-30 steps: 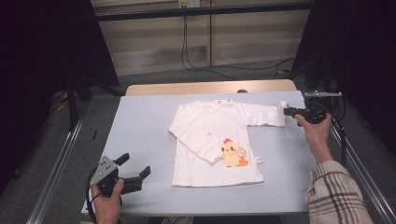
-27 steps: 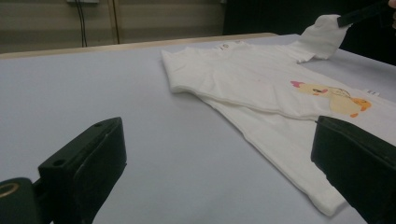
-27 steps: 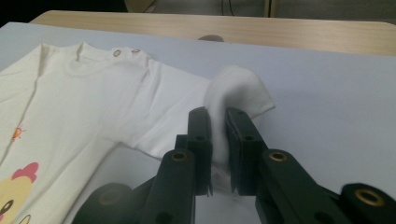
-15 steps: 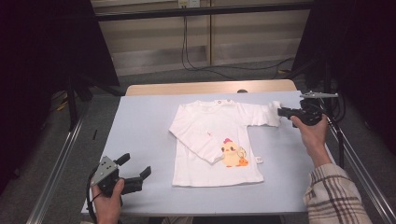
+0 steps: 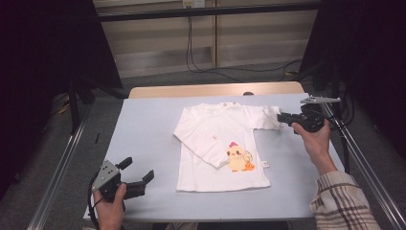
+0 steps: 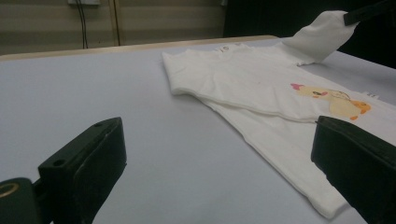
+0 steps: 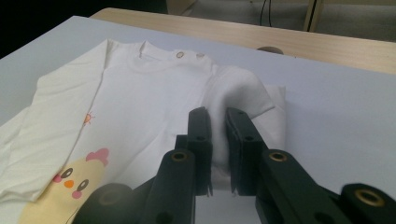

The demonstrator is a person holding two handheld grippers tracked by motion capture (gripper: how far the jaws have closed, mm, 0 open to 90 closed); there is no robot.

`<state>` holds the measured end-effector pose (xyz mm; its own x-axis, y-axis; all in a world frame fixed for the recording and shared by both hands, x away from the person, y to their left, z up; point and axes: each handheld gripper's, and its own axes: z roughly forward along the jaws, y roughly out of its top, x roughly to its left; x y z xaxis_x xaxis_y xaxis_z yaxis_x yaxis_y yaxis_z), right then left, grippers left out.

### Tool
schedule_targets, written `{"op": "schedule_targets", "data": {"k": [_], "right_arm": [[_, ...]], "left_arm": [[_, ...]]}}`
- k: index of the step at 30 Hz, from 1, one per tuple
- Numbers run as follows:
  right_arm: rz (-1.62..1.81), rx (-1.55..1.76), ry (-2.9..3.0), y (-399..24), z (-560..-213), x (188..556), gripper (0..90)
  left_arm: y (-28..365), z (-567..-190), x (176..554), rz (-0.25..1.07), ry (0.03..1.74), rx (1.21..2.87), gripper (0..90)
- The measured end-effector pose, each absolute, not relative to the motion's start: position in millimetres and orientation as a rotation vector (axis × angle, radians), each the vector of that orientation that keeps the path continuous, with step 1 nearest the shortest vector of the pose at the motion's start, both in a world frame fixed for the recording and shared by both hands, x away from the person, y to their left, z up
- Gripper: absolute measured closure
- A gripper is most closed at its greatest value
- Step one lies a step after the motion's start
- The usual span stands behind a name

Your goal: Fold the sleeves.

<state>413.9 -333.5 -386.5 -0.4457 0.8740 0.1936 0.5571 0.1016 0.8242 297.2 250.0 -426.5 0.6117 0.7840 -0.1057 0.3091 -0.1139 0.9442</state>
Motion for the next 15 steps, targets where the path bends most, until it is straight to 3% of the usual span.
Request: {"op": "schedule_targets", "data": {"k": [15], "right_arm": [[1.312,1.351,2.106,-304,-382,409,81.0]], "left_arm": [[250,-426,297,0.524,0.894,1.689,3.2]]}}
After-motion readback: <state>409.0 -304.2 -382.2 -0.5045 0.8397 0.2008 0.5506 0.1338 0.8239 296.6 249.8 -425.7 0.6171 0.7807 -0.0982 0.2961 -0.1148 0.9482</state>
